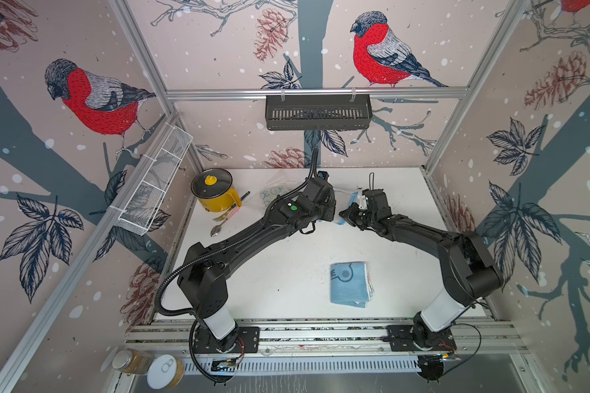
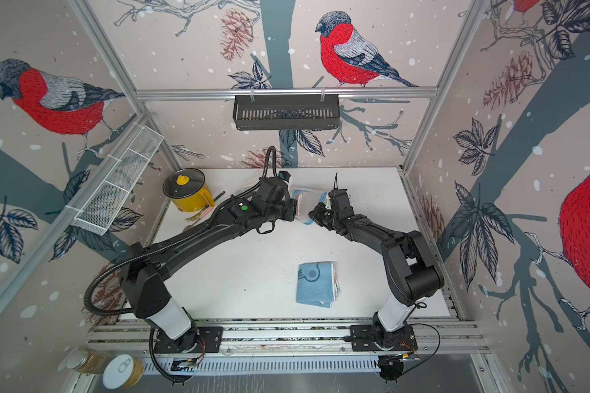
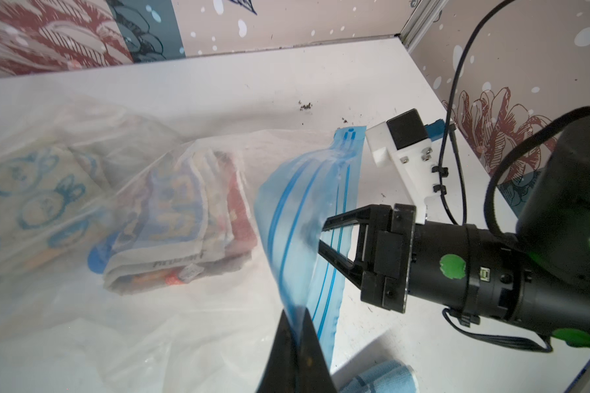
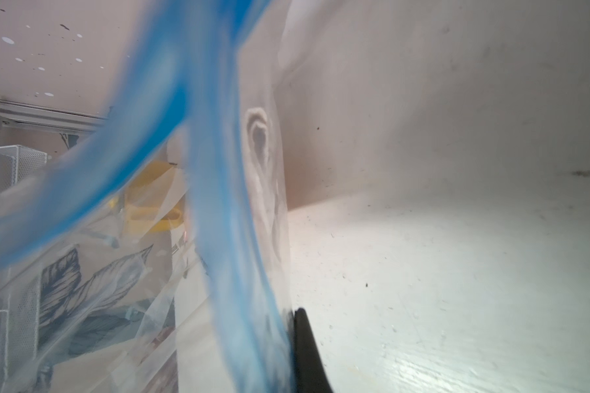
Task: Place the folded towel into the vacuum bag
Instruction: Adjust the vacuum bag at the center of the board.
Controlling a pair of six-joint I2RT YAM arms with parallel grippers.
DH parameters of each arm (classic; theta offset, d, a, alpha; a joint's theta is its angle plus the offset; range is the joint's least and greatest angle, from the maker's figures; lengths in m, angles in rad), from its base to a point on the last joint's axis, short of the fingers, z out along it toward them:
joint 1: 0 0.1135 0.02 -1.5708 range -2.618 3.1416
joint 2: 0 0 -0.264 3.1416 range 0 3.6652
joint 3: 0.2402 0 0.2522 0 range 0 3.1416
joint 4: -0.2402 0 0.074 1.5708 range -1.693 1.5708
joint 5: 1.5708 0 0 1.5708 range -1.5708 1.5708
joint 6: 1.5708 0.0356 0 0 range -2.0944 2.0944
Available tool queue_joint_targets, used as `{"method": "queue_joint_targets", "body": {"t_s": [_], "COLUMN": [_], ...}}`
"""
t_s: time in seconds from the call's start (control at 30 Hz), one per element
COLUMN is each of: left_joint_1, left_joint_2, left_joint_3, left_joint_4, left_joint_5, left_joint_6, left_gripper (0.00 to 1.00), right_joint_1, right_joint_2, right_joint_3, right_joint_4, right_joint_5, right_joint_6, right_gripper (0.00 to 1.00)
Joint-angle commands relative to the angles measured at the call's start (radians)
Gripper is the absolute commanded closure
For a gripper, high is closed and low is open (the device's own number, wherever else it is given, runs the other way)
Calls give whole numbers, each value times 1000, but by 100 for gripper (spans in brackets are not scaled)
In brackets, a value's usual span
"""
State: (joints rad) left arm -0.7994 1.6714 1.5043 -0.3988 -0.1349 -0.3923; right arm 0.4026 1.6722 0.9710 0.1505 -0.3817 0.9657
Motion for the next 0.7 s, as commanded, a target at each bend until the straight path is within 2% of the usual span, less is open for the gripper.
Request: {"method": "queue_joint_targets", "body": {"t_s": [0.0, 0.17, 0.4, 0.67], "left_joint_1": [0, 0, 1, -25], "left_joint_2": [-23, -64, -81, -82], "left_joint_3": [22, 21, -40, -140], "left_joint_4": [69, 142, 178, 131], "left_joint_5": [-58, -80, -82, 91], "left_joint_6": [95, 172, 181, 57], "left_gripper": [100, 100, 100, 100], "right_joint_1": [8, 15, 21, 9], "right_joint_2": [2, -15, -14, -5], "right_joint_3": [35, 81, 120, 73], "right_joint_4": [-20, -42, -83, -96], "right_joint_5": [-4, 3, 53, 105], "right_joint_6": [-18, -21, -58, -59], "right_gripper": [98, 98, 98, 90]}}
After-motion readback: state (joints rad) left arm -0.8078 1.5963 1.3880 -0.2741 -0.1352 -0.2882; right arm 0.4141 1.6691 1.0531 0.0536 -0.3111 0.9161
